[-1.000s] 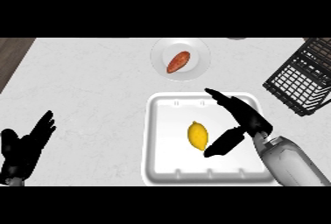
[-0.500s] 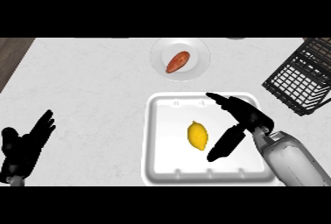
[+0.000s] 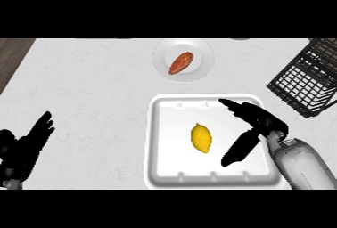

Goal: Pick the lemon from the tray and place it in the tiered basket

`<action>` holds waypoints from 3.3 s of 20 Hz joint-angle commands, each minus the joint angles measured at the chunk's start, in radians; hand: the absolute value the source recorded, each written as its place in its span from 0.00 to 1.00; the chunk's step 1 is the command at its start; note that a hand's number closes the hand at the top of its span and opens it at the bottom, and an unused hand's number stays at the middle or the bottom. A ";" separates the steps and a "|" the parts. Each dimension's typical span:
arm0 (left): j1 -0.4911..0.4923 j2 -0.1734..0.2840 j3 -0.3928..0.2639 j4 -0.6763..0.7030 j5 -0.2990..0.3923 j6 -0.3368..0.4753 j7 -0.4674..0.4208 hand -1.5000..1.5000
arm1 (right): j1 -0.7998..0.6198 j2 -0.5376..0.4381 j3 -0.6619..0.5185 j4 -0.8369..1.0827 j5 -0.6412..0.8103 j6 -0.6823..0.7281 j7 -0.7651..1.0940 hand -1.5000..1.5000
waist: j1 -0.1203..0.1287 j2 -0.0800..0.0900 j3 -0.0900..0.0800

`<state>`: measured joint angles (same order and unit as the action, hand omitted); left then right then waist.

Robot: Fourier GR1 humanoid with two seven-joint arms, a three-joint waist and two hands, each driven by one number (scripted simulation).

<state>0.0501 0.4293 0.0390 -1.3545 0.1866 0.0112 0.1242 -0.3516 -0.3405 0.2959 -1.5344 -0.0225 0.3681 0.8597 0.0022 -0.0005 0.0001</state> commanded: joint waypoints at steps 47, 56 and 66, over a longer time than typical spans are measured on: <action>-0.037 -0.104 0.187 0.005 -0.148 -0.135 0.026 0.50 | 0.067 0.315 -0.080 0.334 0.433 -0.119 -0.532 1.00 | -0.001 0.001 0.000; -0.030 -0.137 0.157 -0.007 -0.183 -0.131 0.020 0.50 | -0.128 0.339 -0.141 0.291 0.570 -0.360 -0.171 1.00 | 0.019 0.007 -0.002; -0.056 -0.153 0.115 -0.021 -0.195 -0.144 0.041 0.50 | -0.537 0.248 -0.166 0.489 1.106 -0.567 0.434 1.00 | 0.083 0.011 -0.011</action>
<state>0.0037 0.2865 0.1709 -1.3821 0.0013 -0.1335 0.1564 -0.7227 -0.0768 0.1354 -1.1119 0.9189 -0.1410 1.0473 0.0726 0.0120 -0.0107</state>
